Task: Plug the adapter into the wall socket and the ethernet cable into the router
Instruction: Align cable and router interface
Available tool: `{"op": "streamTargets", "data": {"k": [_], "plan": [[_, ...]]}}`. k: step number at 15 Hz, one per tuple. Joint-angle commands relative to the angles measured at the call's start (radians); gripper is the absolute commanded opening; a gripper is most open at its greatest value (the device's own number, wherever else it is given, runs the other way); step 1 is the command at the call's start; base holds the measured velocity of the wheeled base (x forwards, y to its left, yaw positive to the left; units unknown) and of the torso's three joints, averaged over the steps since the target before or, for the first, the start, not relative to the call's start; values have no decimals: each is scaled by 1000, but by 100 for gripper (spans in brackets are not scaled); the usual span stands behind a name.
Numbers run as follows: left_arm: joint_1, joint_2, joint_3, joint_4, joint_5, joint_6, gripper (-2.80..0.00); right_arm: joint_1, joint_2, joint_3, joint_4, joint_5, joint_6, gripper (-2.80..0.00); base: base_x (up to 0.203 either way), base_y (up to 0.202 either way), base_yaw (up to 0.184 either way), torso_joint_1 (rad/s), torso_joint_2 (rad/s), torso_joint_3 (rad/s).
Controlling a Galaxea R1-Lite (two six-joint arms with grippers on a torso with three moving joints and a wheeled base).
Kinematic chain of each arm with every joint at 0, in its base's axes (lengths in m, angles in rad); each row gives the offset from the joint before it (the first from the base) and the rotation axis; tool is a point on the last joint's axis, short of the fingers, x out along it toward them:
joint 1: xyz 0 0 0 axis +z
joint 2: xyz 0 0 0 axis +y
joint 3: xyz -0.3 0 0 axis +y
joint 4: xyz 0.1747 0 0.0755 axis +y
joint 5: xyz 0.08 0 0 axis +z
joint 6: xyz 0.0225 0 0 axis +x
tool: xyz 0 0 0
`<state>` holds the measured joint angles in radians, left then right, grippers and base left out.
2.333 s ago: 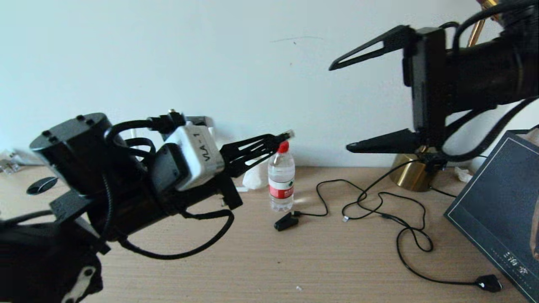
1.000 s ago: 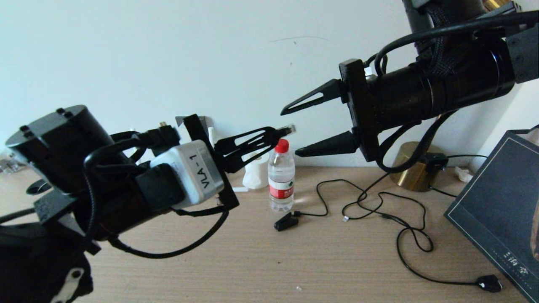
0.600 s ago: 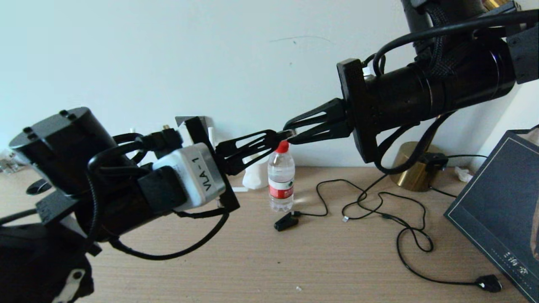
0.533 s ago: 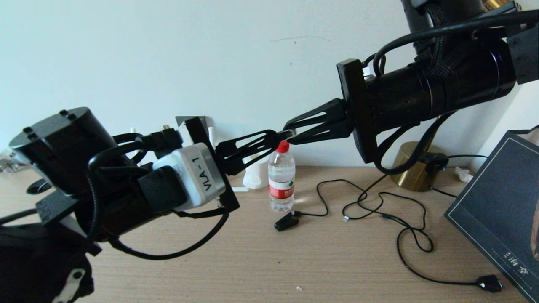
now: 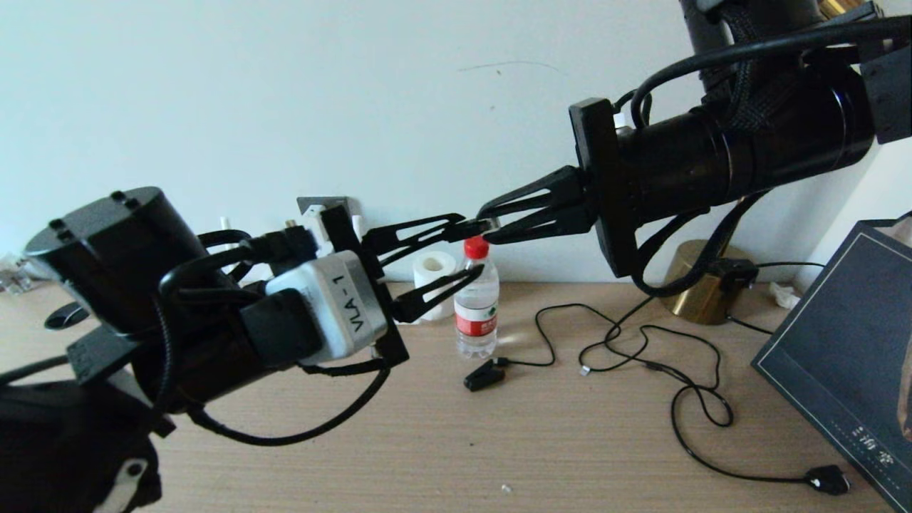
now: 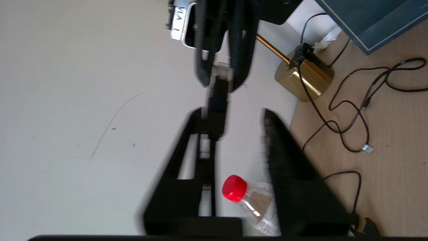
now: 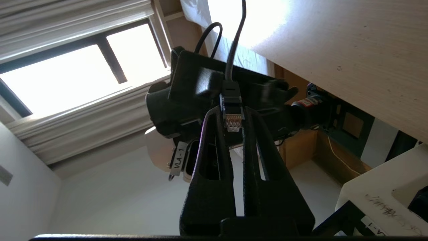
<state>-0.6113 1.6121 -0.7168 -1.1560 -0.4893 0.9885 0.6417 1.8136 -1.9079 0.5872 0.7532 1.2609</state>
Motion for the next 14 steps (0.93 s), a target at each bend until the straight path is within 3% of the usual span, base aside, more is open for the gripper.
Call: {"op": "streamTargets", "data": {"k": [1, 6, 9, 14], "plan": [[1, -16, -2, -14, -2, 6, 0, -2, 0, 9, 8, 3, 6, -280, 0, 0, 0, 0, 0, 0], [4, -25, 33, -16, -11, 6, 0, -2, -37, 26, 8, 5, 6, -280, 0, 0, 0, 0, 0, 0], [4, -19, 67, -50, -77, 10, 0, -24, -39, 12, 8, 6, 6, -280, 0, 0, 0, 0, 0, 0], [4, 34, -11, -99, -171, 8, 0, -85, -77, -2, 8, 57, 9, -280, 0, 0, 0, 0, 0, 0]]}}
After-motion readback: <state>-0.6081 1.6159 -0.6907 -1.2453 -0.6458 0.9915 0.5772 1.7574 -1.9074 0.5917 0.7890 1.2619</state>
